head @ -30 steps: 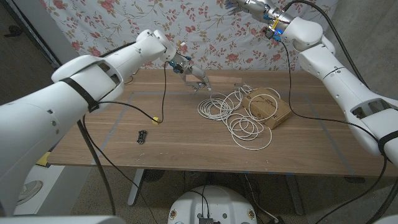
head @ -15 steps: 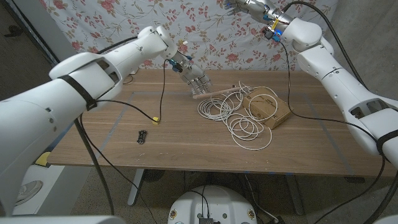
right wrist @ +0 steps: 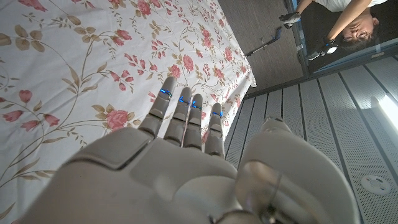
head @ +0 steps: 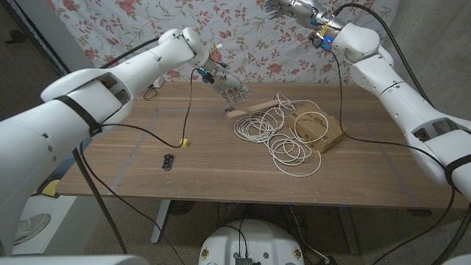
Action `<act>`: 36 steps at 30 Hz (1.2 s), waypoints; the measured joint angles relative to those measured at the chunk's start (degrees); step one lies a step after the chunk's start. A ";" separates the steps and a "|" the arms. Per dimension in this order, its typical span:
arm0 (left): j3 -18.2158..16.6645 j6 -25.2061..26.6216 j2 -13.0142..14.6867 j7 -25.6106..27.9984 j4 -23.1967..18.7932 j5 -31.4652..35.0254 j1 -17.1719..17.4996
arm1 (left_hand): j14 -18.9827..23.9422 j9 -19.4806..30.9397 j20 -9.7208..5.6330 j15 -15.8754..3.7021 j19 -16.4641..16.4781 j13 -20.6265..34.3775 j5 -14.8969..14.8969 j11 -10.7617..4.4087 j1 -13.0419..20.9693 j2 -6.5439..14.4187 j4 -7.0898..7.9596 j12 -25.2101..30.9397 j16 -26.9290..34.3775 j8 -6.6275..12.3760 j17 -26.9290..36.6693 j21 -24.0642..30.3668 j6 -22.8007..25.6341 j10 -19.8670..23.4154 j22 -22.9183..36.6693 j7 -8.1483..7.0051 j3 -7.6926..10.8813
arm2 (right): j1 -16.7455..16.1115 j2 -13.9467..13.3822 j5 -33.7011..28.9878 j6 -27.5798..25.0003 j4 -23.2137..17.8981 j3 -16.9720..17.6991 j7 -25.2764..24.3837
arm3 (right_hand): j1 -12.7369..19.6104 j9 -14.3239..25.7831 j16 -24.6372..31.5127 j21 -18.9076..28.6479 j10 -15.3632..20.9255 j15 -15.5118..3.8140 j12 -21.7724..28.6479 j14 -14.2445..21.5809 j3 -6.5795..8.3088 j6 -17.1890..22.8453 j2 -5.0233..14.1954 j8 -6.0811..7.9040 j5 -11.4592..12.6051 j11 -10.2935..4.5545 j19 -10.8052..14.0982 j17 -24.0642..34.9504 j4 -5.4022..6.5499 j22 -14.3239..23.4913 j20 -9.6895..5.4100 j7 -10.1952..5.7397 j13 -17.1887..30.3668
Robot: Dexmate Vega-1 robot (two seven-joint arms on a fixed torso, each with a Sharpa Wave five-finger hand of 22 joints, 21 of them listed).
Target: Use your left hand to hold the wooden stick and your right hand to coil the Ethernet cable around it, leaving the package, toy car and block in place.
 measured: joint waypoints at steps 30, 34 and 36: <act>-25.64 -26.19 12.65 38.05 -23.78 -10.26 29.64 | -0.19 -0.82 -1.03 -3.92 -0.20 -3.15 -8.87 -4.14 -6.38 6.19 -0.80 -3.50 -0.46 0.05 -2.89 -4.58 -0.15 -0.21 -0.12 -9.22 -4.14 | -5.06 2.14 8.25 -9.37 2.23 2.40 -4.55 | -4.12 0.00 -6.64 -7.89 -9.88 3.04 -5.34 -10.94 -2.08 -6.25 -1.26 -1.26 0.45 1.44 -6.24 -3.47 -0.16 -0.30 3.24 -2.34 -3.24; -26.69 -32.70 11.56 37.82 -21.34 -12.96 30.46 | 0.12 -0.82 -1.75 -4.23 -0.31 -3.45 -9.53 -4.53 -7.06 6.42 -0.94 -4.17 -0.69 -0.34 -3.16 -5.10 -0.16 0.01 -0.11 -10.44 -4.28 | -6.19 2.37 8.96 -10.29 2.44 2.92 -5.47 | -4.73 -0.15 -9.14 -12.15 -11.31 3.57 -5.55 -15.55 -2.39 -6.25 -1.11 -1.13 0.45 0.81 -11.25 -5.08 -0.32 -0.42 3.18 -2.34 -4.69; -27.77 -36.88 10.38 37.40 -18.73 -14.89 31.17 | 0.12 -0.82 -1.85 -4.23 -0.21 -3.45 -9.53 -4.76 -7.06 6.42 -0.94 -4.17 -0.69 -0.34 -3.30 -5.11 -0.16 -0.22 -0.11 -10.44 -4.28 | -7.00 2.93 9.73 -10.64 3.18 3.35 -6.95 | -4.87 -0.15 -9.33 -12.88 -11.49 3.35 -5.55 -16.11 -2.40 -6.25 -0.96 -1.02 0.68 0.62 -11.89 -5.33 -0.34 -0.42 3.05 -2.34 -5.01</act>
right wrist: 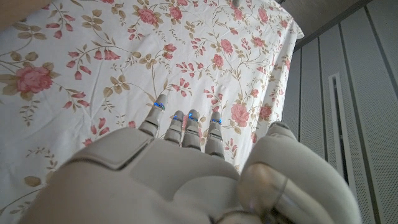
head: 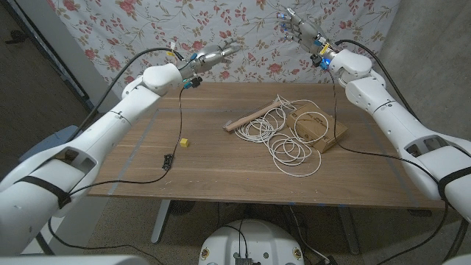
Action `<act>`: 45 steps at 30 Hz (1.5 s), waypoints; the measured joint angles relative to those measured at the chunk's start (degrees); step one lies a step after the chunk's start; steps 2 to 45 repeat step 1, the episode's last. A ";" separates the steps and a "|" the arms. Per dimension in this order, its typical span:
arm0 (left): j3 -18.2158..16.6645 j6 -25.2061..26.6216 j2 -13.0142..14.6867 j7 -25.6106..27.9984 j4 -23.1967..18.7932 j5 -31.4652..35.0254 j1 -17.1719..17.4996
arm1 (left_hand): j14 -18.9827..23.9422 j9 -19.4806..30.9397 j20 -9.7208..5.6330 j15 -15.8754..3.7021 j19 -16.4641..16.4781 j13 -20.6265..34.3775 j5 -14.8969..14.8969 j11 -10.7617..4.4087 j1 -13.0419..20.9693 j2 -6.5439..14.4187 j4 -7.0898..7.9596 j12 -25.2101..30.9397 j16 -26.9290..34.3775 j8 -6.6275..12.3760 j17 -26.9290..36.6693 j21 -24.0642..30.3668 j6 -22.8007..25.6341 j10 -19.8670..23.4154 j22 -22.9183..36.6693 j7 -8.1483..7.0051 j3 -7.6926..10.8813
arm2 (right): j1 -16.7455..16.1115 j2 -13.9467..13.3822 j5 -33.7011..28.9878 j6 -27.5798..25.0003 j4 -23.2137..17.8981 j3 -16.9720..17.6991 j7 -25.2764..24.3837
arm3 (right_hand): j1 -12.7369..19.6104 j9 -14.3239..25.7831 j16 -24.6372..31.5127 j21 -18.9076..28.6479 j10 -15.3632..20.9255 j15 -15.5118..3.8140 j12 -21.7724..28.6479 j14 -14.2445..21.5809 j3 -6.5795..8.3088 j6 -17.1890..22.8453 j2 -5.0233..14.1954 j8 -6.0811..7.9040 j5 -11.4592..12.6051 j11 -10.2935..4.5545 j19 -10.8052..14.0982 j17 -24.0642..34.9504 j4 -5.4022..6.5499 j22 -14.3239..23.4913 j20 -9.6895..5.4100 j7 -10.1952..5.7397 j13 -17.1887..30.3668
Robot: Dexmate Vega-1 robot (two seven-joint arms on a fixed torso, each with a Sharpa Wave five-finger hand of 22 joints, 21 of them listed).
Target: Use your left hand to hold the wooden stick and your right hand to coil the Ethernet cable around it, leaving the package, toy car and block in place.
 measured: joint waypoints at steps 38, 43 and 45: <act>0.00 -0.48 0.00 -0.03 0.00 -0.28 0.00 | 0.00 0.00 0.00 0.00 0.00 0.00 0.00 -0.07 -0.01 0.01 0.00 0.00 0.00 0.00 0.00 0.00 0.00 -0.07 0.00 0.00 0.00 | -0.26 0.32 0.33 0.08 0.48 0.14 -0.60 | -0.08 0.00 0.00 -0.04 0.00 -0.02 0.00 0.05 0.00 0.02 0.08 0.17 0.15 0.00 0.00 -0.17 0.00 0.00 0.00 0.02 -0.02; 0.00 -0.48 0.00 -0.03 0.00 -0.28 0.00 | 0.00 0.00 0.00 0.00 0.00 0.00 0.00 -0.07 -0.01 0.01 0.00 0.00 0.00 0.00 0.00 0.00 0.00 -0.07 0.00 0.00 0.00 | -0.26 0.32 0.33 0.08 0.48 0.14 -0.60 | -0.08 0.00 0.00 -0.04 0.00 -0.02 0.00 0.05 0.00 0.02 0.08 0.17 0.15 0.00 0.00 -0.17 0.00 0.00 0.00 0.02 -0.02; 0.00 -0.48 0.00 -0.03 0.00 -0.28 0.00 | 0.00 0.00 0.00 0.00 0.00 0.00 0.00 -0.07 -0.01 0.01 0.00 0.00 0.00 0.00 0.00 0.00 0.00 -0.07 0.00 0.00 0.00 | -0.26 0.32 0.33 0.08 0.48 0.14 -0.60 | -0.08 0.00 0.00 -0.04 0.00 -0.02 0.00 0.05 0.00 0.02 0.08 0.17 0.15 0.00 0.00 -0.17 0.00 0.00 0.00 0.02 -0.02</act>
